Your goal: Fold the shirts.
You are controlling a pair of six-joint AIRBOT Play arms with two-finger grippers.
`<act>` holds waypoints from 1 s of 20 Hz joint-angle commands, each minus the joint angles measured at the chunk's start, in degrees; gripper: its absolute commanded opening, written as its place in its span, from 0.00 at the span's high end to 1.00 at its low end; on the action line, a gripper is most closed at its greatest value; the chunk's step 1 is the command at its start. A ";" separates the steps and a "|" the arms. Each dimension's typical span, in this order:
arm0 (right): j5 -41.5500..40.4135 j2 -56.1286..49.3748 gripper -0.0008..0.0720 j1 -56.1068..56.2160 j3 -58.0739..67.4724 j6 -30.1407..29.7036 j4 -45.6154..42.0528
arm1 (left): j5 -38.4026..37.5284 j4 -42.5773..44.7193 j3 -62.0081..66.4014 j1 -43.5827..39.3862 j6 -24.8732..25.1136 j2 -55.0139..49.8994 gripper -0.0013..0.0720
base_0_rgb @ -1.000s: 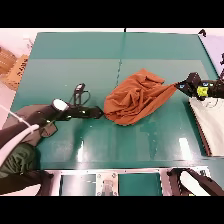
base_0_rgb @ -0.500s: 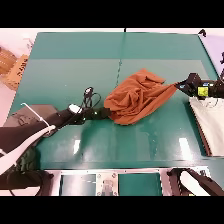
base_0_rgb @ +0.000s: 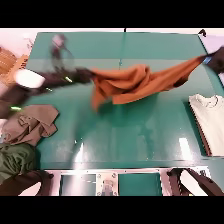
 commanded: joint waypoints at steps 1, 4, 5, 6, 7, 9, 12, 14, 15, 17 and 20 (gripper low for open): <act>0.81 3.30 0.97 -0.50 12.68 0.59 0.94 | -15.76 12.28 14.29 7.04 -1.42 9.25 0.95; -0.46 6.58 0.97 -0.57 19.98 0.63 0.94 | -26.18 18.38 27.82 7.37 -1.42 9.77 0.95; -0.96 7.85 0.97 -0.57 21.18 0.63 0.92 | -28.52 21.38 32.20 7.34 -1.44 9.75 0.95; -1.46 9.20 0.97 -0.57 22.03 1.09 0.70 | -29.99 24.81 35.93 7.37 -1.51 9.75 0.95; -2.21 10.40 0.97 -0.57 22.25 1.07 0.76 | -31.32 27.87 38.77 7.34 -1.53 9.75 0.95; -3.17 12.44 0.97 -0.57 22.23 1.05 0.31 | -33.97 32.37 42.05 7.34 -2.93 9.75 0.95; -2.78 12.39 0.97 -0.57 20.57 1.01 0.11 | -38.91 33.11 39.54 7.34 -4.26 8.41 0.95; -2.67 11.63 0.97 -0.46 14.38 0.94 0.13 | -40.59 31.52 33.31 7.34 -4.44 6.32 0.95; -2.73 11.23 0.97 -0.44 9.84 0.26 0.17 | -40.46 30.10 28.61 7.34 -4.42 4.66 0.95; -3.61 9.68 0.97 -0.37 -2.54 -0.72 0.31 | -38.07 26.14 18.47 7.34 -2.91 0.39 0.95; -10.60 4.61 0.97 1.31 -21.64 -4.24 0.35 | -30.86 21.77 7.04 7.34 0.55 -9.38 0.95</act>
